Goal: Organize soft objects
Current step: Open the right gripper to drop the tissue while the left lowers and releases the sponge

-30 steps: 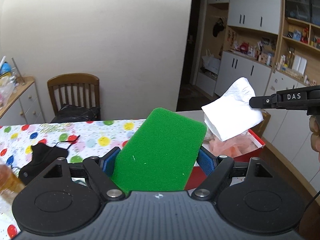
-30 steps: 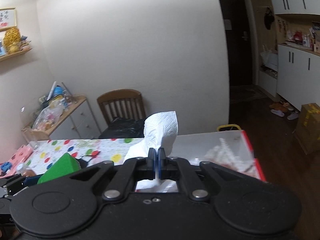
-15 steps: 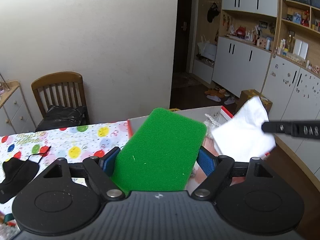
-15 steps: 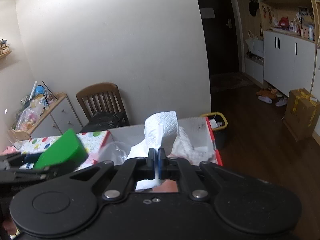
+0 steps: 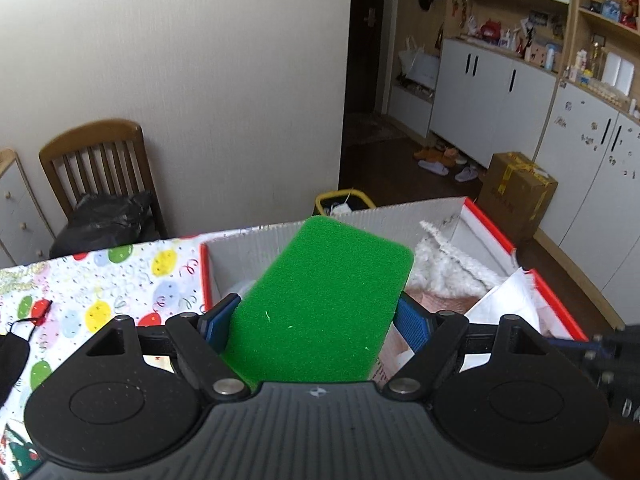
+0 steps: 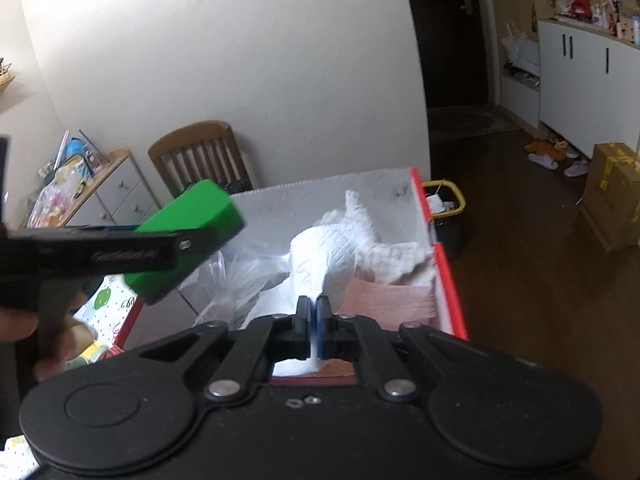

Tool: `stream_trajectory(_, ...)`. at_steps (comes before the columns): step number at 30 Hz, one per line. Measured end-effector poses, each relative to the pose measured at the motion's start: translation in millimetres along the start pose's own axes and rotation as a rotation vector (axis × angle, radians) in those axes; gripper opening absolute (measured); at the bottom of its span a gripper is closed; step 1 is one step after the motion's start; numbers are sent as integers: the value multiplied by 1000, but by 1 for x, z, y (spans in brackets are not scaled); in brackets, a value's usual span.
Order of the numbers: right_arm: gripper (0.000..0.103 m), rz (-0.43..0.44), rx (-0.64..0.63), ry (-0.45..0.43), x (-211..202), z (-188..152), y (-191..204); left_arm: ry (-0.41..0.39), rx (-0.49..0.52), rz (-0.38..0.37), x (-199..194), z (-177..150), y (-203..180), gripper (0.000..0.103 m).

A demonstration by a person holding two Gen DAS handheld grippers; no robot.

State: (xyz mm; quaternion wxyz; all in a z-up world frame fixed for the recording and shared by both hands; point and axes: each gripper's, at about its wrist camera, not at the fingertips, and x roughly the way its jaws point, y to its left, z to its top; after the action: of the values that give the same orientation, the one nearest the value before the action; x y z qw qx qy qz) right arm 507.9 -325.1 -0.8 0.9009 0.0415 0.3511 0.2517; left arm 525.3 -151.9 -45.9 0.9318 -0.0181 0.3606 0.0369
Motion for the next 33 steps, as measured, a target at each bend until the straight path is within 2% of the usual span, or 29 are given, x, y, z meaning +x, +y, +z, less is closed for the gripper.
stream_trajectory(12, 2, 40, 0, 63, 40, -5, 3, 100, 0, 1, 51, 5, 0, 82)
stream_trajectory(19, 13, 53, 9, 78, 45, -8, 5, 191, 57, 23, 73, 6, -10, 82)
stream_trajectory(22, 18, 54, 15, 85, 45, -9, 3, 207, 82, 31, 78, 2, -14, 82)
stream_trajectory(26, 19, 46, 17, 81, 44, -9, 1, 212, 84, 35, 79, 1, -15, 84)
stream_trajectory(33, 29, 39, 6, 76, 42, -6, 2, 200, 99, 45, 71, 3, -18, 87)
